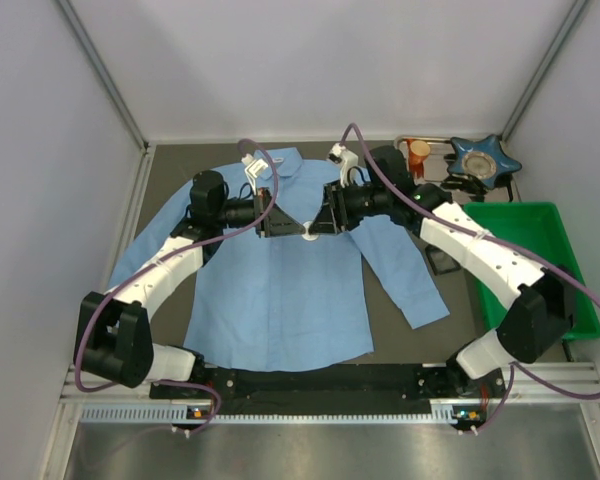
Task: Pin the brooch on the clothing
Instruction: Open the brooch.
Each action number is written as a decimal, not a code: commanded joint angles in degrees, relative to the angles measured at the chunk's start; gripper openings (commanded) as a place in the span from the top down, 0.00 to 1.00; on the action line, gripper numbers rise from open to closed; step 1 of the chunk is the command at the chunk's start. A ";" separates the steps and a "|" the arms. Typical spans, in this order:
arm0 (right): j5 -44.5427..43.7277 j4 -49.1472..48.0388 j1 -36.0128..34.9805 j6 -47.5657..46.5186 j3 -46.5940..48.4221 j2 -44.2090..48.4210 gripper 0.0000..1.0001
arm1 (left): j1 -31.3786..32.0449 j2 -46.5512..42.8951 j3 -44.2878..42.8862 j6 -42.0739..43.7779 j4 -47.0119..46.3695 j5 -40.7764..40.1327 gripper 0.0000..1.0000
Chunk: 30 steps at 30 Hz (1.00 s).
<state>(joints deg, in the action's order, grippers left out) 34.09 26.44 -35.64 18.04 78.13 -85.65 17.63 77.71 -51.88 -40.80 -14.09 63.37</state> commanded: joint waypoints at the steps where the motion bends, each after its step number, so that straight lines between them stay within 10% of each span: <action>1: 1.16 -0.86 -0.92 -0.11 3.52 -0.13 0.56 | -0.14 -1.86 0.29 -0.07 -2.96 0.70 1.00; 30: -5.17 3.88 -1.80 -10.74 4.58 -0.93 0.87 | -1.45 -1.86 0.64 -0.25 -3.14 1.40 1.00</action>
<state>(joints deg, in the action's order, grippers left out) 32.47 27.59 -37.36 11.88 80.07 -86.76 16.88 77.71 -51.09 -40.73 -14.04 63.37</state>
